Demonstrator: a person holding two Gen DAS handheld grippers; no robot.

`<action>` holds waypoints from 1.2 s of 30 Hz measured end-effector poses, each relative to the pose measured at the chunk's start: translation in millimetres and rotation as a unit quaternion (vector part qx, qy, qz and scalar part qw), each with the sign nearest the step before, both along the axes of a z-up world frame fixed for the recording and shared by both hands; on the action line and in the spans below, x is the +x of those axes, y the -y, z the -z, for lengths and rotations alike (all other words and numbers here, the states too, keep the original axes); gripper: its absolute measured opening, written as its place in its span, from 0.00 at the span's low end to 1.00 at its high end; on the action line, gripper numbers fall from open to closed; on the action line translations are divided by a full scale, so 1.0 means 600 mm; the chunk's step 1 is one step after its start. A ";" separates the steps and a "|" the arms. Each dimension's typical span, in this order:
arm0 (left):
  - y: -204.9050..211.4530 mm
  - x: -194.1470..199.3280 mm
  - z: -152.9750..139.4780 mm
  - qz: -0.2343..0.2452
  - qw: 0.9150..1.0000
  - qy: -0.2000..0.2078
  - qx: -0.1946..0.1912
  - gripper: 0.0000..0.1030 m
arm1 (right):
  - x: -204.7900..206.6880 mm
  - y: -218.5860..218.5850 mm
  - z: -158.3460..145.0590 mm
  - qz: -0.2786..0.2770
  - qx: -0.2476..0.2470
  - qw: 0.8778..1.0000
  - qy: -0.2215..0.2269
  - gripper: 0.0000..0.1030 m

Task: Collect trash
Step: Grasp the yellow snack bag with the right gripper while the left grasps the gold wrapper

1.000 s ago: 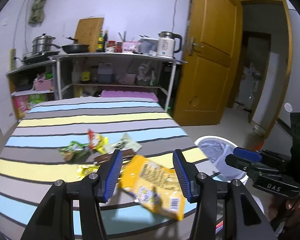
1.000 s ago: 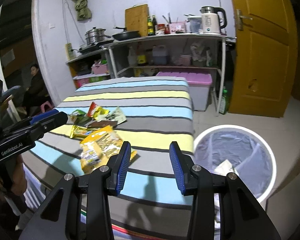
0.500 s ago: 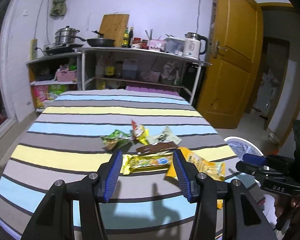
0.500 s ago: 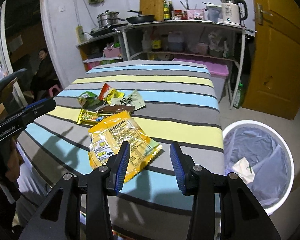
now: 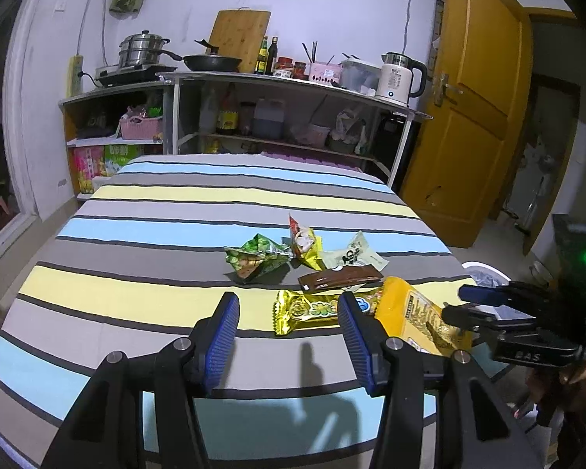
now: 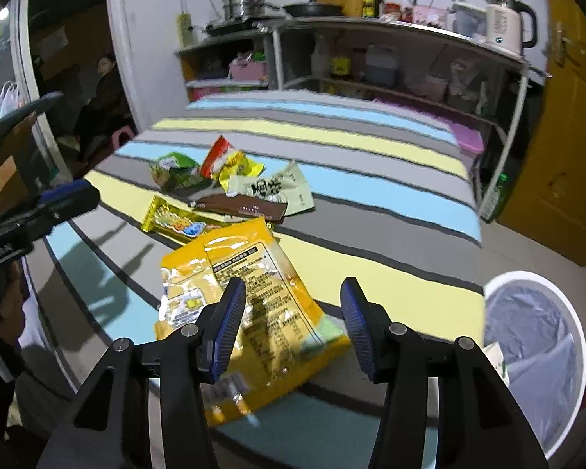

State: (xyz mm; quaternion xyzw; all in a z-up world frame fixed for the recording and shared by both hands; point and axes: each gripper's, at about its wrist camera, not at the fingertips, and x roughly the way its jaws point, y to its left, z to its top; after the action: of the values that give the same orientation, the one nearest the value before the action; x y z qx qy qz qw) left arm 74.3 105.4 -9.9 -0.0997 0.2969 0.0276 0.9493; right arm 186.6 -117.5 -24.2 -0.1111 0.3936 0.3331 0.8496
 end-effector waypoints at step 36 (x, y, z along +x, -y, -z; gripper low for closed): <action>-0.010 0.142 0.079 0.038 0.991 -0.087 -0.098 0.49 | 0.005 0.006 0.027 -0.034 -0.003 0.999 -0.018 0.05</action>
State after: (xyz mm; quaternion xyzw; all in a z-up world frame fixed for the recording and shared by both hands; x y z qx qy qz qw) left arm 159.5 111.1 -57.1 -0.1782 0.3833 -0.0295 0.9058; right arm 189.4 -121.3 -40.7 -0.1210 0.4062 0.3622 0.8302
